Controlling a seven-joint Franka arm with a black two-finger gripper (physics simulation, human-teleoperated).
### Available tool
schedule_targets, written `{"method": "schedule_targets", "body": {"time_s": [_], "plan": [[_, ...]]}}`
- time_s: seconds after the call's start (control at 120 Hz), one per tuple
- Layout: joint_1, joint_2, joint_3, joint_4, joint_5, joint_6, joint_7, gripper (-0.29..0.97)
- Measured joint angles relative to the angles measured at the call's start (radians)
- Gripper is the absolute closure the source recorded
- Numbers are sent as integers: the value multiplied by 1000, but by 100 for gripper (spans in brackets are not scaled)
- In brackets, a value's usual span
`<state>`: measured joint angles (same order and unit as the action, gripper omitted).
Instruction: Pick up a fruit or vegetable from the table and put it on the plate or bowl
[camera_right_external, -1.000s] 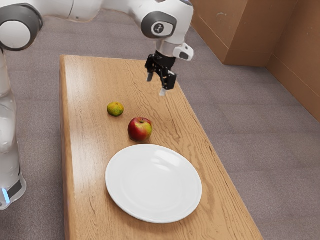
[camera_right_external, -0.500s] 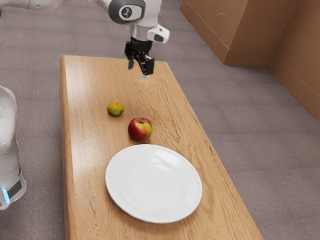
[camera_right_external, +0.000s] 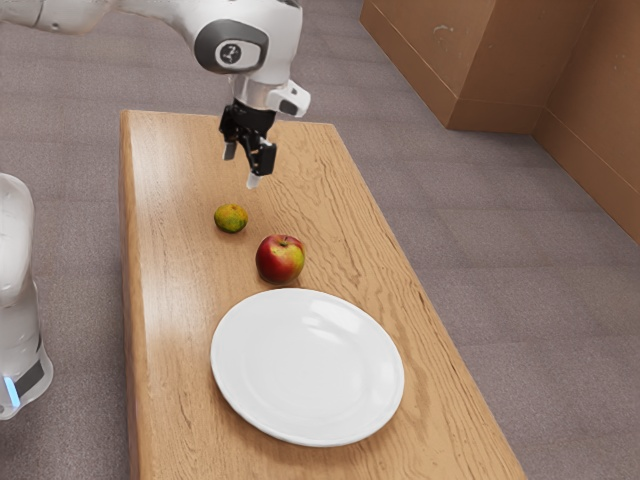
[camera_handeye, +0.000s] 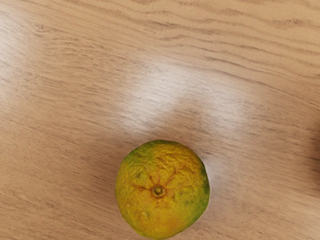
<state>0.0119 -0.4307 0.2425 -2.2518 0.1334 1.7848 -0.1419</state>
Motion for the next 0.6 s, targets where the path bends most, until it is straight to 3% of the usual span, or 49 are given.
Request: {"method": "schedule_targets", "body": {"time_s": [0.308, 0.6], "plan": [[1, -46, 3, -21, 6, -10, 2, 0], [1, -51, 72, -31, 40, -54, 3, 0]]}}
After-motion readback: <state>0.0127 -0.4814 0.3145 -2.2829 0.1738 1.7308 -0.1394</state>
